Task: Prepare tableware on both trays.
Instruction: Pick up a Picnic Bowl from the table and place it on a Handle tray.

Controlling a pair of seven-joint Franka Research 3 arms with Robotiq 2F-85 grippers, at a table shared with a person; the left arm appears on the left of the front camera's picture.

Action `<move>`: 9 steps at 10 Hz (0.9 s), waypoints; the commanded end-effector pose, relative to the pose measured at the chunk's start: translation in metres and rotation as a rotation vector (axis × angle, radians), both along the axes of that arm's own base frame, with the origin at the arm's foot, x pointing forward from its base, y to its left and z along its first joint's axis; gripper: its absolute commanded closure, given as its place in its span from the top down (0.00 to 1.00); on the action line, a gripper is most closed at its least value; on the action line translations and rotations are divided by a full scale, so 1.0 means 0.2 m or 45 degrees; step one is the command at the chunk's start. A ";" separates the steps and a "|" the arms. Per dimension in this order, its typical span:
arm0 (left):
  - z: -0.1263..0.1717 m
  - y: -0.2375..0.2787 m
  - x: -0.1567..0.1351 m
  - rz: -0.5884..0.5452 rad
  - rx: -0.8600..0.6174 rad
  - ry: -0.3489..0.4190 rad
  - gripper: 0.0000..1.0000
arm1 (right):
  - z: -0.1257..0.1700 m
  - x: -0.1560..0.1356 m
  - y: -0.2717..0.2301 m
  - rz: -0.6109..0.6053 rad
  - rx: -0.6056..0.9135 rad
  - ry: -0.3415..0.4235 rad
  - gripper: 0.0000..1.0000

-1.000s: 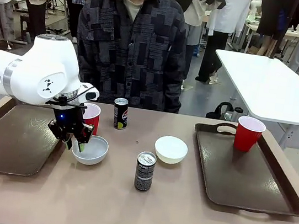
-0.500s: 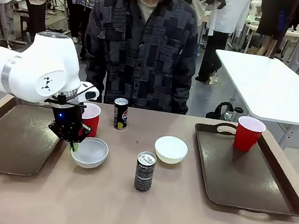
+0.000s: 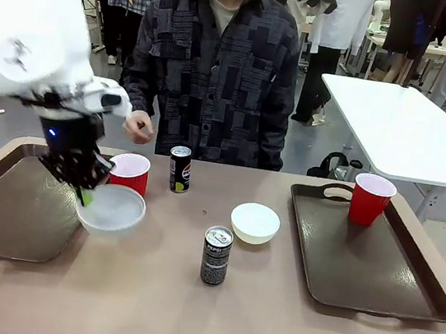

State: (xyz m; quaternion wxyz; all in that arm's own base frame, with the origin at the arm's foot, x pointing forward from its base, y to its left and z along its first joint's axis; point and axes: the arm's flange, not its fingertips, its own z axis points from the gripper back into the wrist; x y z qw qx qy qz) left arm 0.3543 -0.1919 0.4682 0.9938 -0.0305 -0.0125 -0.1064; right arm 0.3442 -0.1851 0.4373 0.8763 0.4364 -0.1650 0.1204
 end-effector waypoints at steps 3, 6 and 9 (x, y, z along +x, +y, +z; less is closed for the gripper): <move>0.17 0.31 0.19 0.117 -0.068 -0.044 0.00 | 0.00 0.00 0.00 0.001 0.011 -0.003 1.00; 0.22 0.59 0.53 0.215 -0.081 0.084 0.00 | 0.00 0.00 0.00 0.001 0.011 -0.003 1.00; 0.22 0.68 0.61 0.197 0.068 -0.007 0.00 | 0.00 0.00 0.00 0.001 0.011 -0.003 1.00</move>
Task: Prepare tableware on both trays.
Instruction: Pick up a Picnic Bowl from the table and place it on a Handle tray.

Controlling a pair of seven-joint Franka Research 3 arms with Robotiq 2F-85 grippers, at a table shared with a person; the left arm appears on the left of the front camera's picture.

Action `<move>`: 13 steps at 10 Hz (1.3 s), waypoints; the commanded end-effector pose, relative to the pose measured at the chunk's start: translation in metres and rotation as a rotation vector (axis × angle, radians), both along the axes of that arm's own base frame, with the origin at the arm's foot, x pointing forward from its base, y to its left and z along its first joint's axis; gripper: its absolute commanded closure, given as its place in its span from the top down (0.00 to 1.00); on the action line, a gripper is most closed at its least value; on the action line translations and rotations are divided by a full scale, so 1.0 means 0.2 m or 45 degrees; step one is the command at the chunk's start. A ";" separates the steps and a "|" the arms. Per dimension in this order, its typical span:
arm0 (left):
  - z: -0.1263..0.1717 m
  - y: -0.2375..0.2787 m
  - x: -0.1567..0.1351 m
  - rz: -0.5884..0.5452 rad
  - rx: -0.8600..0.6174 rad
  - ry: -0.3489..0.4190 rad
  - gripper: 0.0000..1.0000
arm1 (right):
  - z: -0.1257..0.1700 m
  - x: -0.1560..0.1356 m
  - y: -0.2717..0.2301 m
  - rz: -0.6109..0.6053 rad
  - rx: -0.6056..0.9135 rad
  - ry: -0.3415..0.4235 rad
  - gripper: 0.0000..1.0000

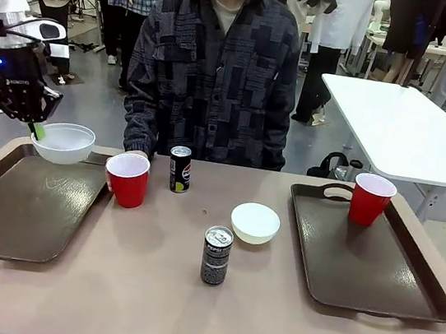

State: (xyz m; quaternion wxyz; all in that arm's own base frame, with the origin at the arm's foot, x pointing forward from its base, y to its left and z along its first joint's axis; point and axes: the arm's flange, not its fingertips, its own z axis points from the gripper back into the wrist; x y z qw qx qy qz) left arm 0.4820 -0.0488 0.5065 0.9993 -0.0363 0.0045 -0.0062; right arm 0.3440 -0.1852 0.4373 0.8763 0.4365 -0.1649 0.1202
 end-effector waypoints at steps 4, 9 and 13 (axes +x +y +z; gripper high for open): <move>-0.02 -0.02 -0.04 0.017 -0.049 0.014 0.00 | 0.00 0.00 0.00 0.002 0.011 -0.003 1.00; 0.07 0.35 -0.57 -0.268 0.098 0.167 0.04 | 0.00 0.00 0.00 0.002 0.011 -0.003 1.00; 0.00 0.31 -0.47 -0.203 0.089 0.165 0.04 | 0.00 0.00 0.00 0.002 0.011 -0.003 1.00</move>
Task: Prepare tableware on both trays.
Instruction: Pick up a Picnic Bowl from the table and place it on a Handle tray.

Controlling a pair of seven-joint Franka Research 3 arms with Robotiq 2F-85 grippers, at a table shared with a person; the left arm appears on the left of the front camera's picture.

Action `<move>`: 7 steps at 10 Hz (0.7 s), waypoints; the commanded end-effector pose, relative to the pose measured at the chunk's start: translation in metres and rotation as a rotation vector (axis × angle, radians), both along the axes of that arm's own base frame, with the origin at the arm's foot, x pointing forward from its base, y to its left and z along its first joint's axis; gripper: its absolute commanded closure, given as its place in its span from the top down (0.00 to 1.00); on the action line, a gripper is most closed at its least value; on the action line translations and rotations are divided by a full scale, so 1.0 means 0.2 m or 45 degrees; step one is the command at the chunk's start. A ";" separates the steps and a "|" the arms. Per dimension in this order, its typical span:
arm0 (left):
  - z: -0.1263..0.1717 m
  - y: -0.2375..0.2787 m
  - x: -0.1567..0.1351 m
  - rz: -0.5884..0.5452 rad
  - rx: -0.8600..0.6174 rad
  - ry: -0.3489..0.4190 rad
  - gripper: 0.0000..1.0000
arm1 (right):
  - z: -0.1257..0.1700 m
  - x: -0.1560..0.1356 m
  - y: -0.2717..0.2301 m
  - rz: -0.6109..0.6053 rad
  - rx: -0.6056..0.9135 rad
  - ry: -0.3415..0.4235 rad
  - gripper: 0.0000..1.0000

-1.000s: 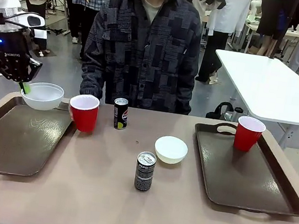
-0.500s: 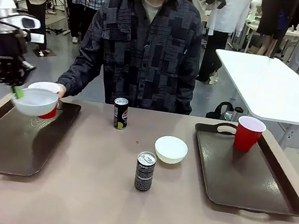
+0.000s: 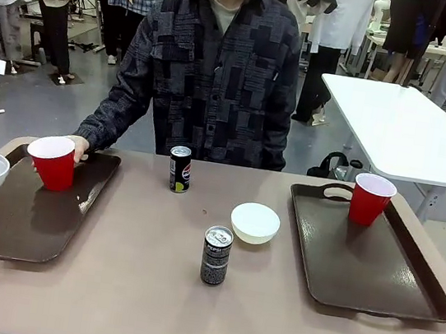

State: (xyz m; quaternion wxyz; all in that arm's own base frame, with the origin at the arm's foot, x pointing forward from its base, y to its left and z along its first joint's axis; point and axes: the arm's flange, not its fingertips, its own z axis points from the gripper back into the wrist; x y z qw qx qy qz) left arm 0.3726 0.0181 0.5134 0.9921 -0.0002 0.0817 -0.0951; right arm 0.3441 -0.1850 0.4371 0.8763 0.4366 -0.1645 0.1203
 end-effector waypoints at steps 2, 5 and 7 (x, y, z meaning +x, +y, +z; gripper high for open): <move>-0.16 -0.02 0.18 0.130 -0.093 -0.139 0.04 | 0.00 0.00 0.00 0.001 0.011 -0.004 1.00; -0.36 -0.03 0.36 0.207 -0.219 -0.174 0.04 | 0.00 0.00 0.00 0.001 0.011 -0.004 1.00; -0.48 -0.02 0.40 0.214 -0.210 -0.148 0.04 | 0.00 0.00 0.00 0.001 0.011 -0.004 1.00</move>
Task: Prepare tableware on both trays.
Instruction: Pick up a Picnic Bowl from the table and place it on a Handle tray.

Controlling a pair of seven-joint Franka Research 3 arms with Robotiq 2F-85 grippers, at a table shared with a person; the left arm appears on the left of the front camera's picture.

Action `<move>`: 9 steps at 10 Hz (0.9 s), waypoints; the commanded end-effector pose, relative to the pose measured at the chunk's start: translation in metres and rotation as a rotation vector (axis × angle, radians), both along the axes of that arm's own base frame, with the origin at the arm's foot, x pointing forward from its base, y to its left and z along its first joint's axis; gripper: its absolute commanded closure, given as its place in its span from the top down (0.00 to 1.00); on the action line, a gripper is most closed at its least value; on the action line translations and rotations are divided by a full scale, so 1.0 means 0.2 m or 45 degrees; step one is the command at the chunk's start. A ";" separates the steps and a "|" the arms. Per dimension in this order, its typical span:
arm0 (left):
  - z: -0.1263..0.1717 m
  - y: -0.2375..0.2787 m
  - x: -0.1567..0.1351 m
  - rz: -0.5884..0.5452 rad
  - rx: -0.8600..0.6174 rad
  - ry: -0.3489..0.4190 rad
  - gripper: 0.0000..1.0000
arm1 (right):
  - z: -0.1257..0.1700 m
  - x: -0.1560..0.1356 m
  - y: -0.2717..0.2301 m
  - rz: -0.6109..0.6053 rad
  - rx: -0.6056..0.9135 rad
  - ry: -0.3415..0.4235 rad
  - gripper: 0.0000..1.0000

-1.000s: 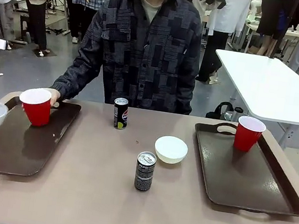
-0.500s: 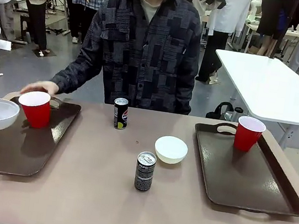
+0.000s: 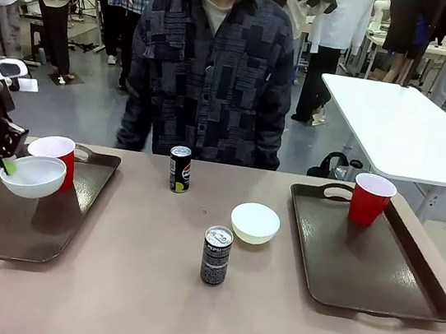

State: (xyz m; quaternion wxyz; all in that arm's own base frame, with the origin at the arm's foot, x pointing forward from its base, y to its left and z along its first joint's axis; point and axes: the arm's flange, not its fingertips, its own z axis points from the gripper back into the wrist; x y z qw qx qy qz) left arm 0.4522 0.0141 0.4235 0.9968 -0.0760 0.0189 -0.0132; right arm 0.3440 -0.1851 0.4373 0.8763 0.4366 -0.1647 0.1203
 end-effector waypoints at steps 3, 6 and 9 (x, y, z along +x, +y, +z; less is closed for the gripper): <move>-0.17 0.05 0.02 0.009 -0.034 -0.053 0.04 | 0.00 0.00 0.00 0.001 0.011 -0.004 1.00; -0.25 0.09 0.02 0.013 0.022 -0.074 0.04 | 0.00 0.00 0.00 0.001 0.011 -0.004 1.00; -0.32 0.09 0.03 -0.002 0.047 -0.137 0.04 | 0.00 0.00 0.00 0.001 0.011 -0.004 1.00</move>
